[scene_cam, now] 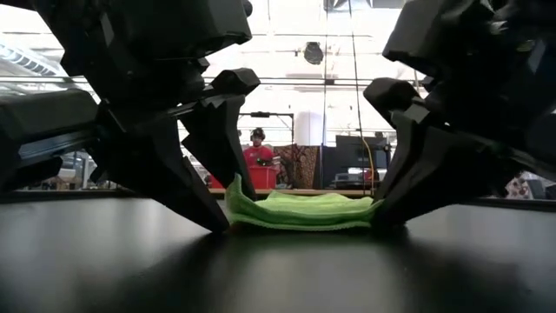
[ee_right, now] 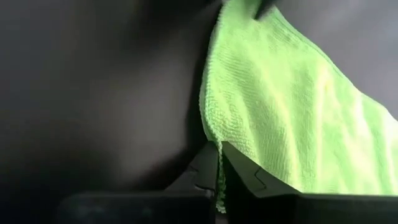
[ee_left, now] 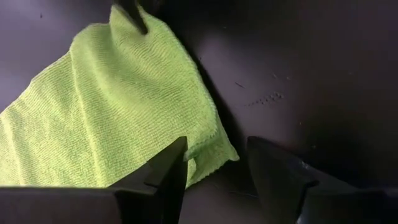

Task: Roll towel into tight, uniform cylinder
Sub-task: Roll the green towel

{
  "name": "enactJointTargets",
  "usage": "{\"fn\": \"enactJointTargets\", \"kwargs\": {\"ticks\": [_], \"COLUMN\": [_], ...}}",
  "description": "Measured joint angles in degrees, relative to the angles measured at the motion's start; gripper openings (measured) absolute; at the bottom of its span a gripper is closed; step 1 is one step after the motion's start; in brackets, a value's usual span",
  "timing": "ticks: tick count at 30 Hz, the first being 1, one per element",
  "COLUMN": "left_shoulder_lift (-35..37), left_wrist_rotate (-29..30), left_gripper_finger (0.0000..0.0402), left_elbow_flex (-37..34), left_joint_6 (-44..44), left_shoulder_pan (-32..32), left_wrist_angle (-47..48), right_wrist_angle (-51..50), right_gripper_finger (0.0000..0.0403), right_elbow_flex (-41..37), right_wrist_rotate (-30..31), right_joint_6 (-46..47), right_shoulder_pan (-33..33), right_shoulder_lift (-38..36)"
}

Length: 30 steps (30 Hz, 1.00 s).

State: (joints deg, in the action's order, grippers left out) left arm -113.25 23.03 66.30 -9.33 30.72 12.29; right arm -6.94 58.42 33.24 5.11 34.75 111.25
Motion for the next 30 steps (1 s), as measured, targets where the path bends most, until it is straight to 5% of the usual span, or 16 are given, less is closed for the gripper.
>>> {"fn": "enactJointTargets", "kwargs": {"ticks": [8,22,30], "left_shoulder_lift": [0.0,-0.1,-0.1], "left_wrist_rotate": [1.6,5.4,7.5], "left_gripper_finger": [0.0173,0.0167,0.0061], "left_elbow_flex": [-0.1,-0.1,-0.1], "left_joint_6": [0.0,1.7,3.0], "left_shoulder_pan": [0.0,0.0,0.2], "left_wrist_angle": [-0.7,-1.3,-0.7], "right_wrist_angle": [1.0,0.8,-0.5], "right_gripper_finger": [0.0001,0.0,0.0], "right_elbow_flex": [0.0,0.0,0.0], "right_wrist_rotate": [-6.3,-7.9,-10.8], "right_joint_6": [5.4,11.0,13.1], "right_shoulder_pan": [-1.3,-2.5,-2.9], "right_shoulder_lift": [-2.3,-6.8,-6.8]}}
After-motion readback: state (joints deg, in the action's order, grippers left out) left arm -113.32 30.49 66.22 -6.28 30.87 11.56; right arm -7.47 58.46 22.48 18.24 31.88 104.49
